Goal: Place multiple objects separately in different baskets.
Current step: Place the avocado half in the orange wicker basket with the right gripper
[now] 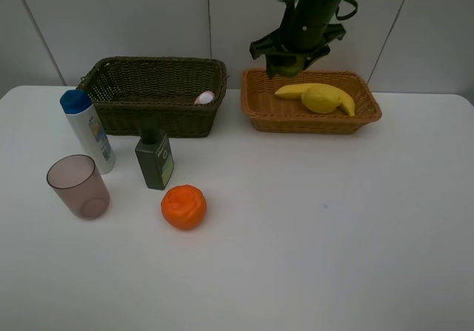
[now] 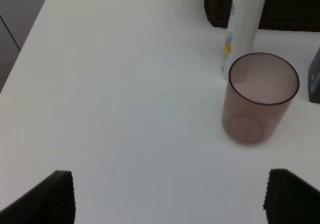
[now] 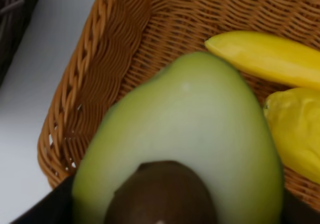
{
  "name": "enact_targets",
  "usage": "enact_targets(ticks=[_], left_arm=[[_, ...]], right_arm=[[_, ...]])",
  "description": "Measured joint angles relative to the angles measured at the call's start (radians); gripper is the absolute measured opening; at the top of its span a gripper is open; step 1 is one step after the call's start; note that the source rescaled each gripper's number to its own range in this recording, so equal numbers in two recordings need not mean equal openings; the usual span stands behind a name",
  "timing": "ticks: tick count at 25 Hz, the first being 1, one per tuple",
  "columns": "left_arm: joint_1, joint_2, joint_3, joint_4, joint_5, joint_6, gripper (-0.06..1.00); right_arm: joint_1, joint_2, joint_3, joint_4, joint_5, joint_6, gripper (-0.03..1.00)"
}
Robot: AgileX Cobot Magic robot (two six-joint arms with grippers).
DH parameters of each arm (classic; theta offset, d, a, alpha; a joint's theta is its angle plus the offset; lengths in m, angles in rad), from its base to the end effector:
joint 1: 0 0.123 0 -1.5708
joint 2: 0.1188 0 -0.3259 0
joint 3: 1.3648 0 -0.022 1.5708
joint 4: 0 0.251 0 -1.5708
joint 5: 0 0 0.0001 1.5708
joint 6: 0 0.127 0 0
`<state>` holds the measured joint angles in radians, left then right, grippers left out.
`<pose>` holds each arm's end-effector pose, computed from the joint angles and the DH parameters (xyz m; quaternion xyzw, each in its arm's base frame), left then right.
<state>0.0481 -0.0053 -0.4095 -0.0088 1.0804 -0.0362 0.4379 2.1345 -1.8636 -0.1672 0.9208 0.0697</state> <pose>-0.0080 -0.0014 0.2305 -0.0370 0.8786 -0.0016 0.4761 0.4723 0.2025 0.2396 -0.2107 0.9470 -0.0161 0.2420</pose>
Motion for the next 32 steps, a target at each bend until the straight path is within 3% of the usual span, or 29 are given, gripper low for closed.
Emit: enact_targets(ticks=[13, 30, 32], left_arm=[[0.000, 0.000, 0.000, 0.000, 0.000, 0.000, 1.00], [0.000, 0.000, 0.000, 0.000, 0.000, 0.000, 1.00], [0.000, 0.000, 0.000, 0.000, 0.000, 0.000, 1.00]], right_arm=[[-0.026, 0.122, 0.000, -0.022, -0.182, 0.000, 0.44], [-0.057, 0.157, 0.000, -0.050, -0.206, 0.000, 0.44], [-0.057, 0.157, 0.000, -0.055, -0.206, 0.000, 0.48]])
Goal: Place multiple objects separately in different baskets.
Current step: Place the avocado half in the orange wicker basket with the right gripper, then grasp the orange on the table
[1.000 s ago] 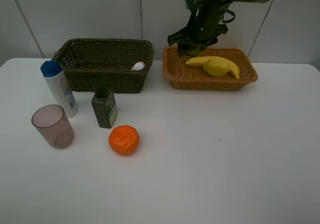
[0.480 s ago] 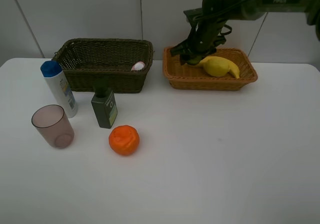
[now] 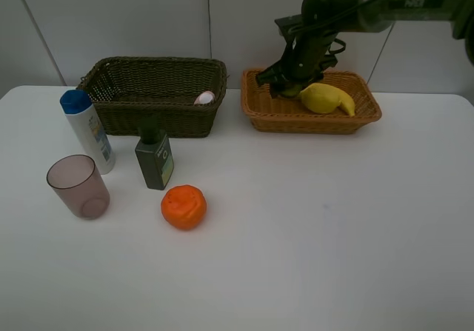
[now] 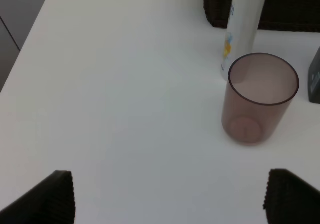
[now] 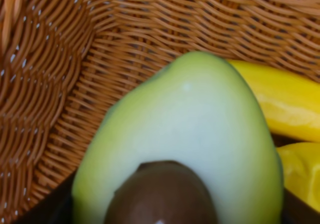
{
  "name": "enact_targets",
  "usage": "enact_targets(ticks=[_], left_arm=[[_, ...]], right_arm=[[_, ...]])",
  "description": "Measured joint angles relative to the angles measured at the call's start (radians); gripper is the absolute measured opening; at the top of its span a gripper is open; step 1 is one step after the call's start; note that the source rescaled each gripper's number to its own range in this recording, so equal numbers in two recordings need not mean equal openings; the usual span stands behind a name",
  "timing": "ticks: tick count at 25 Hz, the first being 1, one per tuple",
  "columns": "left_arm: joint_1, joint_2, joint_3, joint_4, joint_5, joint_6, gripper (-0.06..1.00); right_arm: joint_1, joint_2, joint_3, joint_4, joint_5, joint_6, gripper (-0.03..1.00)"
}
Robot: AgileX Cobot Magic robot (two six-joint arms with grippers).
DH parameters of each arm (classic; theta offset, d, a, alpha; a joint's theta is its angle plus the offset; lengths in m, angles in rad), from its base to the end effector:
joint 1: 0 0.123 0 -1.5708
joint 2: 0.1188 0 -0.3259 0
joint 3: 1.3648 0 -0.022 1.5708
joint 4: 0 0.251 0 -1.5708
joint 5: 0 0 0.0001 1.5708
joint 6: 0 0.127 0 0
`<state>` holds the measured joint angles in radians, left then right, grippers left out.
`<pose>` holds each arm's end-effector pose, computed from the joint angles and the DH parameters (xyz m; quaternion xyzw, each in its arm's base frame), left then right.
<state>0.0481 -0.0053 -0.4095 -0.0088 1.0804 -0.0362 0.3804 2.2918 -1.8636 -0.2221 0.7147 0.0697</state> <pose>-0.0080 -0.0014 0.2305 -0.0370 0.8786 -0.0016 0.4761 0.5172 0.1871 0.1687 -0.2104 0.9398 -0.0328 0.2672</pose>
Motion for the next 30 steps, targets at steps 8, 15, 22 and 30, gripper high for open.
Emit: enact_targets(ticks=[8, 15, 22, 30], left_arm=[[0.000, 0.000, 0.000, 0.000, 0.000, 0.000, 1.00], [0.000, 0.000, 0.000, 0.000, 0.000, 0.000, 1.00], [0.000, 0.000, 0.000, 0.000, 0.000, 0.000, 1.00], [0.000, 0.000, 0.000, 0.000, 0.000, 0.000, 1.00]], right_arm=[[0.000, 0.000, 0.000, -0.031, -0.005, 0.005, 0.98], [0.000, 0.000, 0.000, -0.026, -0.006, 0.008, 1.00], [0.000, -0.006, 0.000, 0.014, 0.019, 0.007, 1.00], [0.000, -0.063, 0.000, 0.195, 0.083, -0.087, 1.00]])
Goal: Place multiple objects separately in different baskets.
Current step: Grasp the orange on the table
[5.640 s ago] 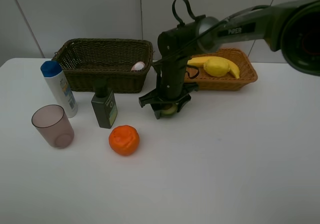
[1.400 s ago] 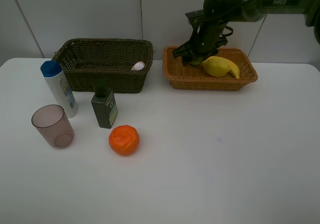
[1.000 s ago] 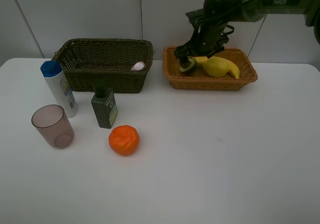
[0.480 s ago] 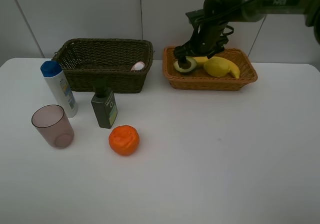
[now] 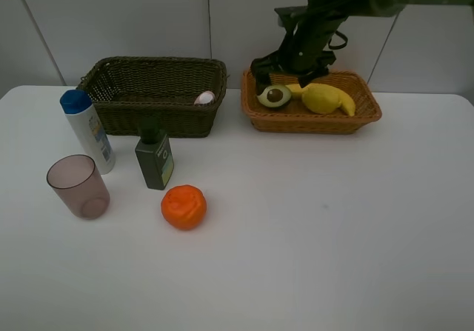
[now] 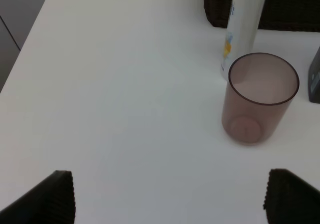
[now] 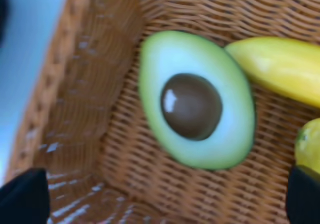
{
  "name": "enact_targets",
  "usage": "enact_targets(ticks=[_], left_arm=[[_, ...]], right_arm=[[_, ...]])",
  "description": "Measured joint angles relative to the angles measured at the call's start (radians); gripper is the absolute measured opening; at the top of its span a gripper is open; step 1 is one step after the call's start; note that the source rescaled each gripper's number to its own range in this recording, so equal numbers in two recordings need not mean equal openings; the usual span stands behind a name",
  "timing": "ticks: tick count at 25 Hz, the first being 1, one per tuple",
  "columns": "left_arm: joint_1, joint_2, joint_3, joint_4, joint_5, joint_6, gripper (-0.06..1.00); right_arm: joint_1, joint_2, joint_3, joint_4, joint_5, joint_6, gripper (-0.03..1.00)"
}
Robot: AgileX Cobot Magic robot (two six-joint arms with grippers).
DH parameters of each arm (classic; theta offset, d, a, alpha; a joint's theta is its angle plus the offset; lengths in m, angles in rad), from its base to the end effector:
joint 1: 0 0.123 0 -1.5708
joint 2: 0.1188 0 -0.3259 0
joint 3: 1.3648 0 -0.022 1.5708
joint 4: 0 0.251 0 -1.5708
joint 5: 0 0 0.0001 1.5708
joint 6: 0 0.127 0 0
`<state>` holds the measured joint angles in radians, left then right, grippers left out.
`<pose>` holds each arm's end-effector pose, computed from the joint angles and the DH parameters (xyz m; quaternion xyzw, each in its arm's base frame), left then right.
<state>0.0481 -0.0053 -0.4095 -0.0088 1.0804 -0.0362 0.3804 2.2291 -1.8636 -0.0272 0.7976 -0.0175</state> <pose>-0.0080 -0.0014 0.2305 -0.0370 0.8786 -0.0016 0.4761 0.4987 0.1968 0.1958 -0.1983 0.9490 0.0326 0.2430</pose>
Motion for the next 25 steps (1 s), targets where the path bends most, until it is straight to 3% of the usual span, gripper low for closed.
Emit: enact_targets(ticks=[7, 25], left_arm=[[0.000, 0.000, 0.000, 0.000, 0.000, 0.000, 1.00], [0.000, 0.000, 0.000, 0.000, 0.000, 0.000, 1.00]], right_arm=[[0.042, -0.062, 0.000, 0.012, 0.075, -0.021, 1.00], [0.305, -0.111, 0.000, -0.048, 0.273, -0.014, 1.00]])
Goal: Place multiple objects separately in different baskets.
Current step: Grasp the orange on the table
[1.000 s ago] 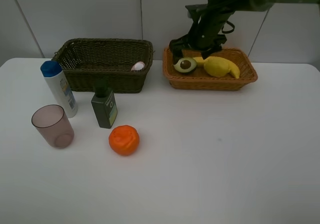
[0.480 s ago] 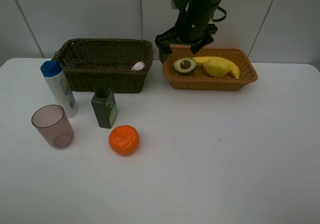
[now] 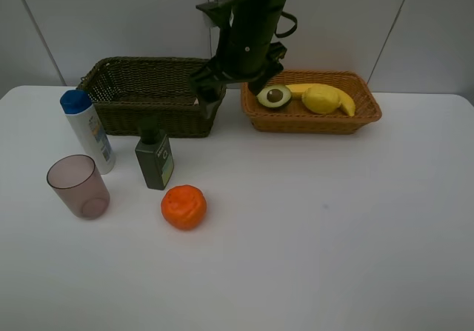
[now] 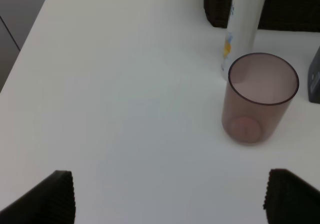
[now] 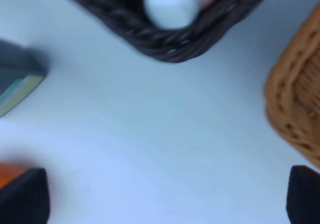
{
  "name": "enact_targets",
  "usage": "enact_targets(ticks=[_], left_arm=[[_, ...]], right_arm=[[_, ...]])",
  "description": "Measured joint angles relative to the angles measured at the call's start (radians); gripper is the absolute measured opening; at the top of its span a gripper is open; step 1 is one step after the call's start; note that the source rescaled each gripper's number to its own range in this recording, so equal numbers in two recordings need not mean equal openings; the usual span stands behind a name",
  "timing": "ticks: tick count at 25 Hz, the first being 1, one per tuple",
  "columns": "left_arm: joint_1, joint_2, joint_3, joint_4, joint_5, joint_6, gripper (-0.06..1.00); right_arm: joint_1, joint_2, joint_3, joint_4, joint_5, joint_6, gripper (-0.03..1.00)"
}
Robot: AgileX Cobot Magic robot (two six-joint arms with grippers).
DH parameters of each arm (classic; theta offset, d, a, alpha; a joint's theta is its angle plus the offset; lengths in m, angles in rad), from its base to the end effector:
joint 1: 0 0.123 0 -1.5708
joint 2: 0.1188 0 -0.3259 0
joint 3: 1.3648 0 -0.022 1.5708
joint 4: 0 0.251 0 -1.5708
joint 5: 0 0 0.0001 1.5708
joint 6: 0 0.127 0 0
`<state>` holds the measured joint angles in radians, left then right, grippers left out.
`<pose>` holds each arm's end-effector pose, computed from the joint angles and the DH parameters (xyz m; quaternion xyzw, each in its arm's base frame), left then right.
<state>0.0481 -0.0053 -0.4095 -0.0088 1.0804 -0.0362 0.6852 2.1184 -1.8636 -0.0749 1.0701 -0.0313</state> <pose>-0.0080 -0.0014 0.2305 -0.0370 0.8786 -0.0016 0.4761 0.3879 0.3062 0.2392 -0.3570 0.9186 0.0197 0.1682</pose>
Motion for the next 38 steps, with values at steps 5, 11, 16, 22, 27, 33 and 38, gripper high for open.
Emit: enact_targets(ticks=[5, 11, 16, 22, 27, 33, 38], left_arm=[[0.000, 0.000, 0.000, 0.000, 0.000, 0.000, 1.00], [0.000, 0.000, 0.000, 0.000, 0.000, 0.000, 1.00], [0.000, 0.000, 0.000, 0.000, 0.000, 0.000, 1.00], [0.000, 0.000, 0.000, 0.000, 0.000, 0.000, 1.00], [0.000, 0.000, 0.000, 0.000, 0.000, 0.000, 1.00], [0.000, 0.000, 0.000, 0.000, 0.000, 0.000, 1.00], [0.000, 0.000, 0.000, 0.000, 0.000, 0.000, 1.00]], right_arm=[[0.062, 0.000, 0.000, 0.000, 0.043, 0.000, 1.00], [0.128, 0.000, 0.000, 0.004, 0.082, 0.000, 1.00], [0.173, 0.000, 0.000, 0.014, 0.087, 0.000, 1.00], [0.206, 0.001, 0.000, 0.024, 0.112, -0.008, 1.00], [0.213, 0.021, 0.000, 0.064, 0.139, -0.036, 1.00], [0.213, 0.040, 0.000, 0.106, 0.141, -0.078, 1.00], [0.213, 0.074, 0.000, 0.115, 0.134, -0.088, 1.00]])
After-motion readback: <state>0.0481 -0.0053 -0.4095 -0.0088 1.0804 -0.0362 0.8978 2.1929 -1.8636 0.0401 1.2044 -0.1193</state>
